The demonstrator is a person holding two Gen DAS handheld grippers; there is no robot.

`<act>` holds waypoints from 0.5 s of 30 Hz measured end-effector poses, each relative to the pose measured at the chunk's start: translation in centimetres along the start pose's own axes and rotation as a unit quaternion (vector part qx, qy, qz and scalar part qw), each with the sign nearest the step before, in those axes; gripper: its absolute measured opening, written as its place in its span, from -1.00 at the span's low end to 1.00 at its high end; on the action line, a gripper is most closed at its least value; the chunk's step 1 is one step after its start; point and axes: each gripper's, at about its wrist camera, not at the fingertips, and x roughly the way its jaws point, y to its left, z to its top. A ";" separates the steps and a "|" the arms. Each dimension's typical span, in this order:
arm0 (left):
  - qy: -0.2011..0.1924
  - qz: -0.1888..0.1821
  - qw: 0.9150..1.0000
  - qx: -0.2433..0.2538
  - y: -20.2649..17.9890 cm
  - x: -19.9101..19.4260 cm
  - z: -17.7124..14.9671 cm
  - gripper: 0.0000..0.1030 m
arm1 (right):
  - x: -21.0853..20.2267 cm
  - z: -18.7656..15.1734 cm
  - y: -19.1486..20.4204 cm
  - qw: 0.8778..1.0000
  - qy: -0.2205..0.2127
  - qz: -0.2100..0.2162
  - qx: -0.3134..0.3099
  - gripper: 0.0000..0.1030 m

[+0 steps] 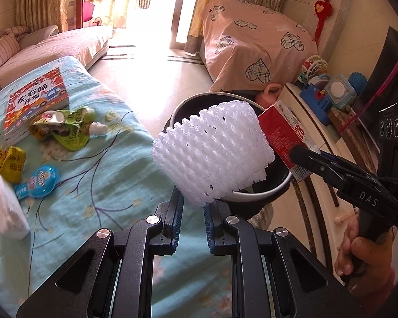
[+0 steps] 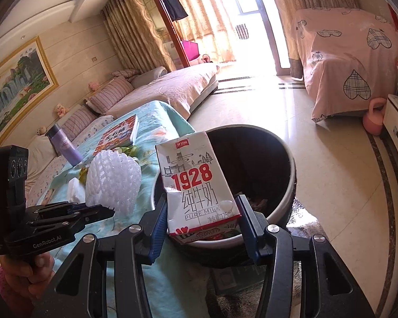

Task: Collect trash
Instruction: 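Carry milk carton and foam net over the bin and open both tools to drop them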

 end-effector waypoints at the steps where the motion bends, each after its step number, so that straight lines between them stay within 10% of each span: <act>1: 0.001 0.000 1.000 0.001 -0.2 0.2 0.2 -0.73 | 0.1 0.2 -0.4 1.000 0.000 -0.001 0.002 -0.03; 15: 0.021 0.001 1.000 0.009 -1.6 3.3 2.6 -0.72 | 1.6 1.8 -2.4 1.000 0.009 -0.016 0.008 -0.03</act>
